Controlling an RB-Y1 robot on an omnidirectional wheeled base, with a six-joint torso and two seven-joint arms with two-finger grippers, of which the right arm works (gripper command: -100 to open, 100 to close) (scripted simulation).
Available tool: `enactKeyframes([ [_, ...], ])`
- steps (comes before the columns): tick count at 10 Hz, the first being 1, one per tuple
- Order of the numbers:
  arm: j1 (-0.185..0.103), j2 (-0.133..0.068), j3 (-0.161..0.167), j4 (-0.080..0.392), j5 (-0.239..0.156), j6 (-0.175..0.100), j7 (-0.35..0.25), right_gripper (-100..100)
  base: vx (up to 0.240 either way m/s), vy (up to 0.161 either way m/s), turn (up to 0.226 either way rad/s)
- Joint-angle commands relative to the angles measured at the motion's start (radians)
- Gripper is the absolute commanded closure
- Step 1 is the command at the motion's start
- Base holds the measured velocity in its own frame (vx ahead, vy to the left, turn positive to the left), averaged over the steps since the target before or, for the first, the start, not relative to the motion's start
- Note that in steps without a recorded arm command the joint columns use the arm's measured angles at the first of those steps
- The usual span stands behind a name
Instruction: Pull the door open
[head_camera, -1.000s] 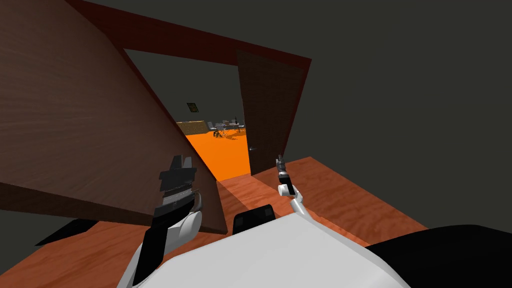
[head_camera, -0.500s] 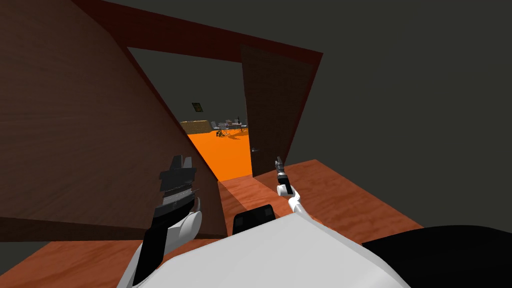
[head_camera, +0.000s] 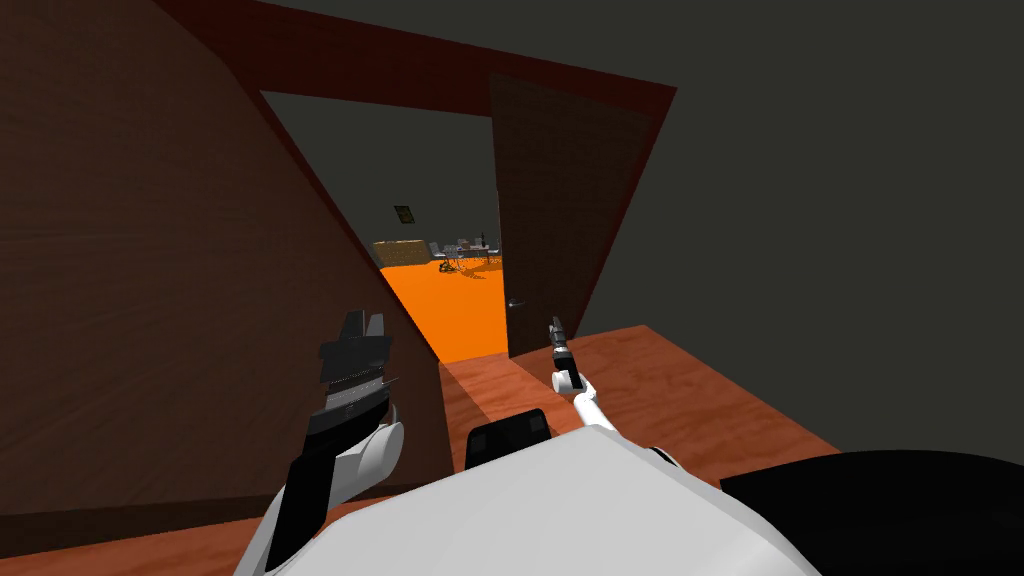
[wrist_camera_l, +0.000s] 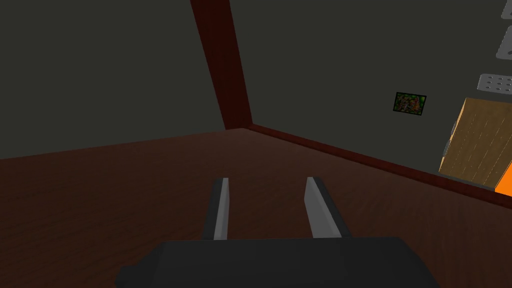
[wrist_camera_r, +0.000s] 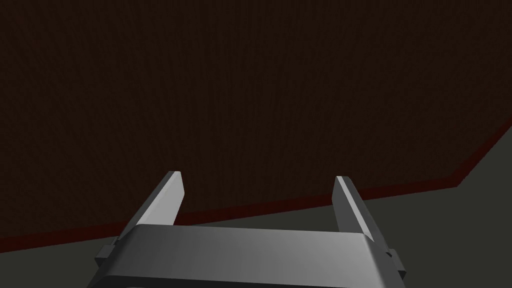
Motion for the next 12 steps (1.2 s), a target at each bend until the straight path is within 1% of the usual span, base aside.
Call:
enactKeyframes([
  [1,-0.014,0.005,-0.003,0.032,-0.004,0.001,0.01,-100,0.085,-0.006,0.092],
  [8,-0.081,0.024,-0.017,0.198,-0.023,-0.023,0.04,-100,0.092,-0.018,0.09],
  [12,-0.114,0.037,-0.023,0.278,-0.032,-0.035,0.055,-100,0.081,-0.019,0.094],
])
